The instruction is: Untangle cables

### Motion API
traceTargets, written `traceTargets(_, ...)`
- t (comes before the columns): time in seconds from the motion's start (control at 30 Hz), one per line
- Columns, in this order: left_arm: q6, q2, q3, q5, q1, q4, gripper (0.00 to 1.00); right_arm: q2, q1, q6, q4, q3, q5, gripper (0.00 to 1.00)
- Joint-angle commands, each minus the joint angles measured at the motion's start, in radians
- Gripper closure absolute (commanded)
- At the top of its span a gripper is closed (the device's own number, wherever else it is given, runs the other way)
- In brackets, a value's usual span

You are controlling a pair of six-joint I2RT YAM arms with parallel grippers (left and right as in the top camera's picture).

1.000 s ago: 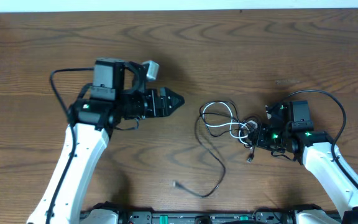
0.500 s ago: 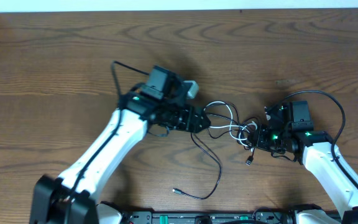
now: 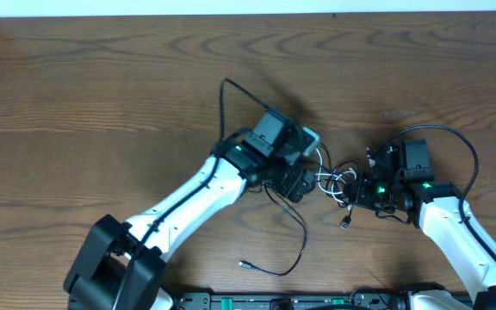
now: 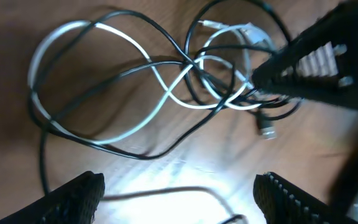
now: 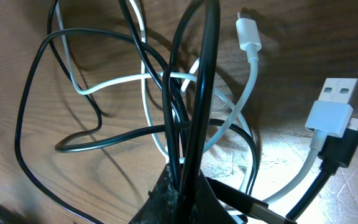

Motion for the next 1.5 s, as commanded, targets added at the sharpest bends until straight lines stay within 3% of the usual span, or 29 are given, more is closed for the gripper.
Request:
traceTargets(0.0,0.172,0.007,0.010,-0.129,-0.034,0.023,0.18,0.004,-0.004,-0.003,0.000,-0.002,0.002,0.99)
traceTargets(0.63,0.172,0.018,0.010,-0.124,-0.078,0.137,0.18,0.004,-0.004,-0.003,0.001,-0.002,0.002,0.99)
traceTargets(1.3,0.167,0.248,0.010,-0.126,-0.121,0.256,0.18,0.004,-0.004,-0.003,0.001,-0.002,0.002,0.99)
traceTargets(1.4,0.148,0.280,0.010,-0.142,-0.121,0.266,0.22,0.004,-0.004,-0.003,0.000,-0.002,0.002,0.99)
traceTargets(1.47,0.137,0.295,0.010,-0.155,-0.121,0.265,0.32,0.004,-0.004,-0.003,0.000,-0.002,0.002,0.99)
